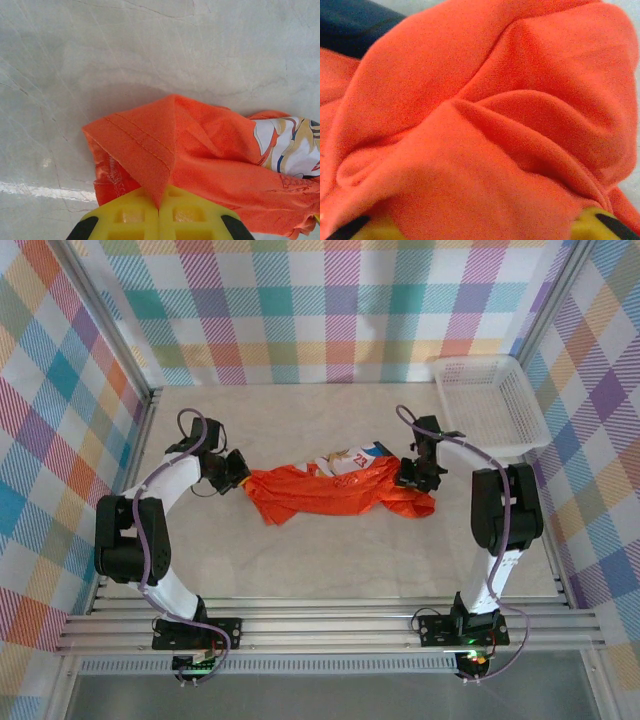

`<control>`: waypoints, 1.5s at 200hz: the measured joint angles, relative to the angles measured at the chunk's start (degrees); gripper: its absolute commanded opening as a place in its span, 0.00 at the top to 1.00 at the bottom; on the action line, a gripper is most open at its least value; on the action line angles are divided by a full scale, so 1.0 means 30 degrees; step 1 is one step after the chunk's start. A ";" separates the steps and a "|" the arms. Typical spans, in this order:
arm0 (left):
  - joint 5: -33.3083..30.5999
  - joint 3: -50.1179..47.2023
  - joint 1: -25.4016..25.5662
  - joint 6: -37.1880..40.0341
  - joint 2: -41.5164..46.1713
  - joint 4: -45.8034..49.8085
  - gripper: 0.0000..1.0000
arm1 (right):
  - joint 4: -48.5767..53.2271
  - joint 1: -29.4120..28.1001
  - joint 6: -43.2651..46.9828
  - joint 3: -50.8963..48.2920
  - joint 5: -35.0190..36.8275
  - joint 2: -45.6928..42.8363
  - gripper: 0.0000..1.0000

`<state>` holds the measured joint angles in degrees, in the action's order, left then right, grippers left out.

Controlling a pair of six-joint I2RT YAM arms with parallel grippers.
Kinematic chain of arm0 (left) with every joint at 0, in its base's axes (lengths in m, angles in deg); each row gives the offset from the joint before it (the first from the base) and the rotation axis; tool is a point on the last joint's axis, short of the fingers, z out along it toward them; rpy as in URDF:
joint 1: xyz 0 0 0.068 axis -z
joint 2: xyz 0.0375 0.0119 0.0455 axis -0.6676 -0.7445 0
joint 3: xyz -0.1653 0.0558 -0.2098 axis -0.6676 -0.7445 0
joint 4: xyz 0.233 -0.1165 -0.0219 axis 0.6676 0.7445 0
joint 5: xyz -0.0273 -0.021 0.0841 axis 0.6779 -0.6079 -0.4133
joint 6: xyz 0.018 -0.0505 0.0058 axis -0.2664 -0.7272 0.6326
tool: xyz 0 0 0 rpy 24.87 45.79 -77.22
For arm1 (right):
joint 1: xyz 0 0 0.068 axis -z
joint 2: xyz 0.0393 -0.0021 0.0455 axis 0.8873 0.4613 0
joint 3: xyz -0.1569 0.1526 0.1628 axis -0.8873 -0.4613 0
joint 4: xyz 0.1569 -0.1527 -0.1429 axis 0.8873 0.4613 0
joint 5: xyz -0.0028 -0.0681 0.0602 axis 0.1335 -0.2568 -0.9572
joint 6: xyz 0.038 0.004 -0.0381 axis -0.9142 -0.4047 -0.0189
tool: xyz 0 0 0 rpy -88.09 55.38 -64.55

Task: Fold the inside-out t-shirt

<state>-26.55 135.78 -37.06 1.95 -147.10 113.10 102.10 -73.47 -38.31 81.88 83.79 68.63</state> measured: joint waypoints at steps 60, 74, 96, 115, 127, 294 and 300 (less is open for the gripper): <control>0.0007 0.0000 0.0015 0.0000 0.0000 0.0000 1.00 | -0.0066 -0.0153 -0.0153 0.0291 -0.0495 0.0204 1.00; 0.0029 0.0000 0.0015 0.0000 0.0000 0.0000 1.00 | 0.0321 -0.0219 -0.0226 0.0663 -0.0503 0.0095 1.00; 0.0044 0.0015 0.0015 0.0058 -0.0029 0.0000 1.00 | 0.1413 -0.0306 -0.0138 0.1464 -0.0670 -0.0867 1.00; -0.0007 0.0262 0.0007 0.0138 -0.0342 0.0073 1.00 | 0.2579 -0.0313 0.0000 0.2448 -0.1056 -0.2725 1.00; -0.0022 0.0488 -0.0044 0.0146 -0.0648 0.0080 1.00 | 0.3213 -0.0306 0.0066 0.3279 -0.1341 -0.4248 1.00; -0.0882 0.2710 -0.1552 0.0452 -0.1093 0.1246 1.00 | 0.2841 0.1319 -0.1778 0.1749 -0.9865 -0.8116 1.00; -0.0882 0.2681 -0.1217 0.0408 -0.1093 0.1231 1.00 | 0.2499 0.0576 -0.1909 0.1151 -0.9814 -0.7329 1.00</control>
<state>-29.20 143.82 -40.71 3.18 -150.38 116.79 109.59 -71.74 -44.03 85.33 54.35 46.64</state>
